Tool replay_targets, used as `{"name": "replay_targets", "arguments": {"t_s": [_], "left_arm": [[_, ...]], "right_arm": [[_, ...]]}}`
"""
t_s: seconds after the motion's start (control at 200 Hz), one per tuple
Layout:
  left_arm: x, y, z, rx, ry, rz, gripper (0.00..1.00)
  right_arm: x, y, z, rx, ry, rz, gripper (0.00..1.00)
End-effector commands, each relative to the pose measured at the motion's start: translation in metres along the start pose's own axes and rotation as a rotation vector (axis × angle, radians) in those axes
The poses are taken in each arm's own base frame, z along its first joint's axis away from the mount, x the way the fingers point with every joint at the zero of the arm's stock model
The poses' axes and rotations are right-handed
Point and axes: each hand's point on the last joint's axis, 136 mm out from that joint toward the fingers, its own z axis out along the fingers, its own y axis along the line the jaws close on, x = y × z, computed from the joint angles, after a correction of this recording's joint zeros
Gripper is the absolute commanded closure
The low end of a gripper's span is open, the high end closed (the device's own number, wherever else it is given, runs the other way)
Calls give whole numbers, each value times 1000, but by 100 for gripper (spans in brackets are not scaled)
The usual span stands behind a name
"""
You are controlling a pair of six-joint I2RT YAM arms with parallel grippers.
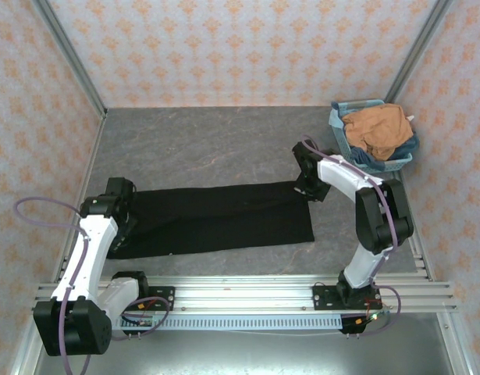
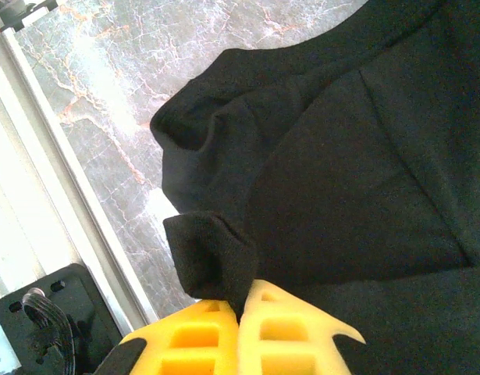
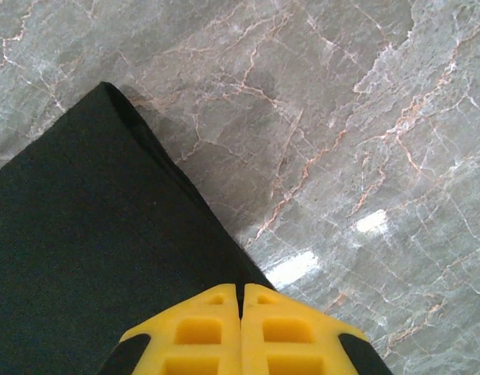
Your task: Fold and stack the t-shirts
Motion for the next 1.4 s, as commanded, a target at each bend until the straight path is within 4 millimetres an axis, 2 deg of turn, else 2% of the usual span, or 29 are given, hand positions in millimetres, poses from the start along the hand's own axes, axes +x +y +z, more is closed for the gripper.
{"name": "replay_targets", "arguments": {"t_s": [0.0, 0.11, 0.21, 0.4, 0.51, 0.605, 0.706, 0.896, 0.971, 1.011, 1.131, 1.296, 1.396], "left_arm": [[-1, 13, 4, -63, -16, -13, 100], [1, 11, 8, -72, -8, -10, 100], [1, 11, 10, -83, -5, -8, 100], [4, 13, 14, -95, -1, -8, 100], [5, 13, 16, -100, 4, -8, 100], [6, 12, 18, -103, 7, -9, 100], [6, 11, 20, -105, 12, -9, 100], [7, 7, 23, -108, 21, -12, 100], [8, 5, 25, -107, 27, -12, 100], [9, 4, 26, -104, 31, -13, 100], [13, -9, 30, -62, 63, 13, 100], [36, -64, 36, 135, 206, 102, 100], [48, -88, 34, 189, 257, 141, 100]], "right_arm": [[3, -11, -6, 37, -13, 13, 100], [11, -15, 2, 50, 13, 24, 99], [11, -19, 2, 65, 8, 29, 97], [3, -28, -14, 86, -51, 47, 73], [-3, -26, -24, 62, -81, 61, 70], [-5, -15, -25, 23, -69, 55, 70], [-4, 5, -23, -54, -48, 38, 72], [16, 70, -11, -202, 56, -45, 73], [26, 82, 3, -187, 96, -53, 73], [28, 79, 14, -148, 114, -38, 74], [18, 48, 38, -13, 136, 40, 74], [-12, 22, 42, 52, 121, 97, 74], [-28, 4, 48, 80, 137, 134, 75]]}}
